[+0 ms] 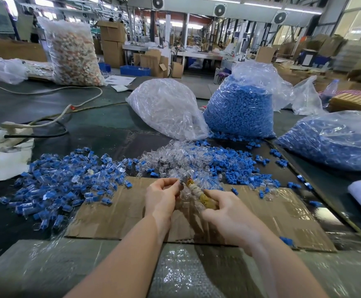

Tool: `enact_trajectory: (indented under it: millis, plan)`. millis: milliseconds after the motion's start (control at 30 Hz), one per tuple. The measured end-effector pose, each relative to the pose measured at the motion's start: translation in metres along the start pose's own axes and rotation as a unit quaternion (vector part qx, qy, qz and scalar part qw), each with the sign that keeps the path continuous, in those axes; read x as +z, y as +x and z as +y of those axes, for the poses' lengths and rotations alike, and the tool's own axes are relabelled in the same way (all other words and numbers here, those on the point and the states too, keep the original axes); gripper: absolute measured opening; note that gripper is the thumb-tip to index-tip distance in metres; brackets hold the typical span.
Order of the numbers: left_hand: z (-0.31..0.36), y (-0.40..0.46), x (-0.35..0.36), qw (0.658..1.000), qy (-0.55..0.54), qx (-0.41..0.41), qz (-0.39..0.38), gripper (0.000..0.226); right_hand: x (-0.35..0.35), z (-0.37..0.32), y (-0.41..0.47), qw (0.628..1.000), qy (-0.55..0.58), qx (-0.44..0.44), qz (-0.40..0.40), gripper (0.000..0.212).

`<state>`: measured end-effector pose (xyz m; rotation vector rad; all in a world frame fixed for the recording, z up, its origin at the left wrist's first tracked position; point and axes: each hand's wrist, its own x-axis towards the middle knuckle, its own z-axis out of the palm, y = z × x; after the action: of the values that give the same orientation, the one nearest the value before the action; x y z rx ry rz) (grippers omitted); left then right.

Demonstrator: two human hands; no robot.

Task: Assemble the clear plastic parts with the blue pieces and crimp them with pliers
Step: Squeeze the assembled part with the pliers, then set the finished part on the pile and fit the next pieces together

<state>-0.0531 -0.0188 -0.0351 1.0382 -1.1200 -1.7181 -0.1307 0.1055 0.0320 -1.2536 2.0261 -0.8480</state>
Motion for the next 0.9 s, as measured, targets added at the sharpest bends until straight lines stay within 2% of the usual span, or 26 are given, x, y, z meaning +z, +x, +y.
enact_trajectory:
  millis: [67,133,233,333,467,567,767,900]
  plan:
    - [0.000,-0.002,-0.001,1.000,-0.013,0.004,-0.001,0.004,-0.003,0.004,-0.001,0.997,0.064,0.004,0.032,0.029]
    - [0.002,-0.006,-0.003,0.999,0.006,0.035,0.013,0.005,-0.008,0.012,0.003,0.995,0.044,0.008,0.087,0.036]
    - [0.010,-0.008,-0.013,0.980,0.119,0.151,0.046,0.015,-0.021,0.034,0.014,0.972,-0.123,0.068,0.187,0.050]
    - [0.024,-0.002,-0.030,0.934,0.267,0.216,0.093,0.012,-0.035,0.055,0.019,0.928,-0.258,0.139,0.231,0.045]
    - [0.029,0.015,-0.060,0.860,0.413,0.253,0.159,0.020,-0.045,0.074,0.021,0.887,-0.344,0.186,0.246,0.060]
    - [0.023,0.023,-0.070,0.829,0.467,0.264,0.160,0.020,-0.043,0.080,0.021,0.875,-0.371,0.188,0.245,0.065]
    - [0.021,0.022,-0.061,0.815,0.494,0.272,0.133,0.026,-0.039,0.080,0.020,0.866,-0.404,0.187,0.229,0.062]
    - [0.021,0.012,-0.041,0.822,0.471,0.309,0.089,0.019,-0.040,0.072,0.025,0.874,-0.396,0.160,0.232,0.055]
